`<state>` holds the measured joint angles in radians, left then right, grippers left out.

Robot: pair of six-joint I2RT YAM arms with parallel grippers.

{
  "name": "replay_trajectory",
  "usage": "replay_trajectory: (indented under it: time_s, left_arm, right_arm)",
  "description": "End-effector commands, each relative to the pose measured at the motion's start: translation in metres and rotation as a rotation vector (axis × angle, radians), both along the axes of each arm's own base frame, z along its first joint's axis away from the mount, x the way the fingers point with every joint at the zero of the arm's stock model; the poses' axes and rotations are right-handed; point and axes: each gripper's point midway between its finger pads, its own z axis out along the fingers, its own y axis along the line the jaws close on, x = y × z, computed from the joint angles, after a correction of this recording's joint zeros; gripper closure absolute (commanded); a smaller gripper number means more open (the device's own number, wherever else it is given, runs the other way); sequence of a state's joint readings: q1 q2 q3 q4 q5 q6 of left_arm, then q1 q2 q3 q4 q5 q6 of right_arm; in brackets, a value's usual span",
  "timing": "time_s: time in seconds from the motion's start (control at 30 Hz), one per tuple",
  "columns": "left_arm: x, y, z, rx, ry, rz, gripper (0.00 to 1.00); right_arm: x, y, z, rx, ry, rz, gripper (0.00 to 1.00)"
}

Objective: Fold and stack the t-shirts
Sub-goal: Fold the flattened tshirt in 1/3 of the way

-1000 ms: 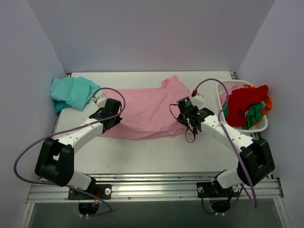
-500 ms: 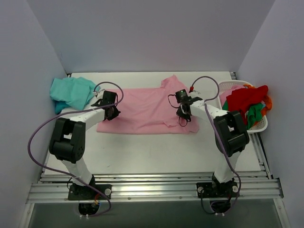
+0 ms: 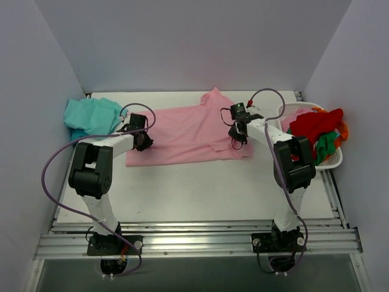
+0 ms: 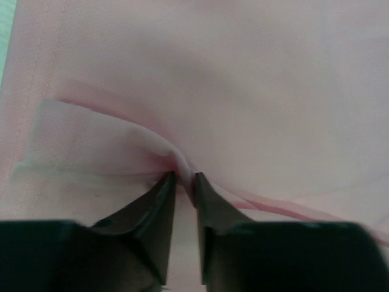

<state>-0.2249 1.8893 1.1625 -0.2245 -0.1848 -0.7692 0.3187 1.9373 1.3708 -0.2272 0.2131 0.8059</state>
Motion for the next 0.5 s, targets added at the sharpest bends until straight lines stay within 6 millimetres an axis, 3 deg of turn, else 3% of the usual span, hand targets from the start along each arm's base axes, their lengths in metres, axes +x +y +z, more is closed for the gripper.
replay_trajectory:
  time_s: [0.0,0.03,0.07,0.17,0.23,0.27,0.37,0.47]
  left_arm:
    - [0.014,-0.001,0.003,-0.014,-0.035,-0.006,0.65]
    - [0.015,-0.002,0.003,-0.018,-0.035,-0.009,0.61]
    - [0.014,-0.003,0.000,-0.022,-0.028,-0.014,0.59]
    - [0.015,-0.007,-0.002,-0.041,-0.024,-0.026,0.54]
    - [0.015,-0.009,-0.003,-0.049,-0.026,-0.027,0.52]
    - [0.015,-0.010,-0.002,-0.054,-0.030,-0.029,0.51]
    - [0.014,-0.015,-0.001,-0.081,-0.032,-0.037,0.50]
    - [0.012,-0.019,0.004,-0.100,-0.044,-0.043,0.50]
  right_arm:
    - [0.008,-0.002,-0.003,0.021,0.039,0.004,1.00]
    - [0.020,-0.004,0.003,0.058,0.024,-0.001,1.00]
    - [0.022,0.006,0.000,0.136,0.048,0.025,1.00]
    - [0.040,0.011,-0.021,0.296,0.110,0.007,1.00]
    - [0.047,0.022,-0.021,0.431,0.143,0.010,1.00]
    - [0.063,0.021,-0.010,0.486,0.115,-0.027,1.00]
    - [0.088,0.032,-0.019,0.689,0.149,-0.080,1.00]
    - [0.109,0.053,0.002,0.889,0.113,-0.055,1.00]
